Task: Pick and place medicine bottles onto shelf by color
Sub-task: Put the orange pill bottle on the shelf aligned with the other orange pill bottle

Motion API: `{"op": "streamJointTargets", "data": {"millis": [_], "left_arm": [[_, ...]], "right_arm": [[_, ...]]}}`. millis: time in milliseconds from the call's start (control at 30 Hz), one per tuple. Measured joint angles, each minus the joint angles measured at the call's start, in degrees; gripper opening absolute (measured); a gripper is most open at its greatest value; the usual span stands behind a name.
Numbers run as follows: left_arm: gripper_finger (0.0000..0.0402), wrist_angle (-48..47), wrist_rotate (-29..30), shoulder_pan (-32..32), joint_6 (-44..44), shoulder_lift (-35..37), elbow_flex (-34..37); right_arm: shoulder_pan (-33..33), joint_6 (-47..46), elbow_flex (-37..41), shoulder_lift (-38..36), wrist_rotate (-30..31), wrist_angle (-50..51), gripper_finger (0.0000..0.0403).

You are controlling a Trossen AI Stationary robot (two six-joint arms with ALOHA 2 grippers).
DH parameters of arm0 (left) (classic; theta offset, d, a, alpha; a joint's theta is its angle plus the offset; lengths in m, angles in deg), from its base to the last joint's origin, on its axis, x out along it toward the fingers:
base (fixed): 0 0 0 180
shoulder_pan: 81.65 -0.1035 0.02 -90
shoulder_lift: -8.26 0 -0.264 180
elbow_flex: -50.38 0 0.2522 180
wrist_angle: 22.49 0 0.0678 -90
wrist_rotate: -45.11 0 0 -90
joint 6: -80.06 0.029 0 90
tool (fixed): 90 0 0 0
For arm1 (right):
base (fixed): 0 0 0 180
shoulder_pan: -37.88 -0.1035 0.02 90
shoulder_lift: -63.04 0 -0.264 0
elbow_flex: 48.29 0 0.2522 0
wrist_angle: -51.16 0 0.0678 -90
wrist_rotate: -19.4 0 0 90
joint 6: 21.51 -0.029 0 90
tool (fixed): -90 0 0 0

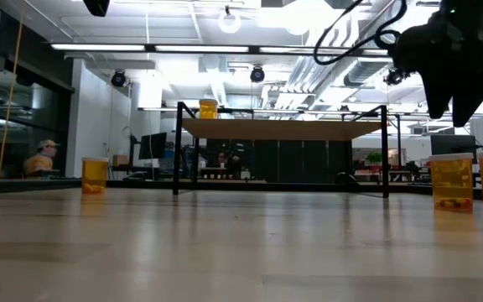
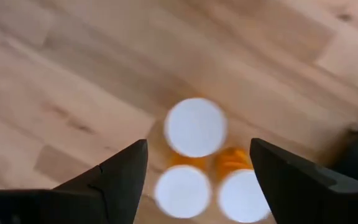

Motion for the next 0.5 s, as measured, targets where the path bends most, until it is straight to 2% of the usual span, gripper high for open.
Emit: {"op": "streamJointTargets", "data": {"millis": [133,500], "left_arm": [[0.0,0.0,0.0,0.0,0.0,0.0,0.0],[0.0,-0.6,0.0,0.0,0.0,0.0,0.0]], "right_arm": [[0.0,2.0,0.0,0.9,-2.6,-2.9,0.0275],[0.0,3.2,0.0,0.9,-2.1,-3.0,0.0278]]}}
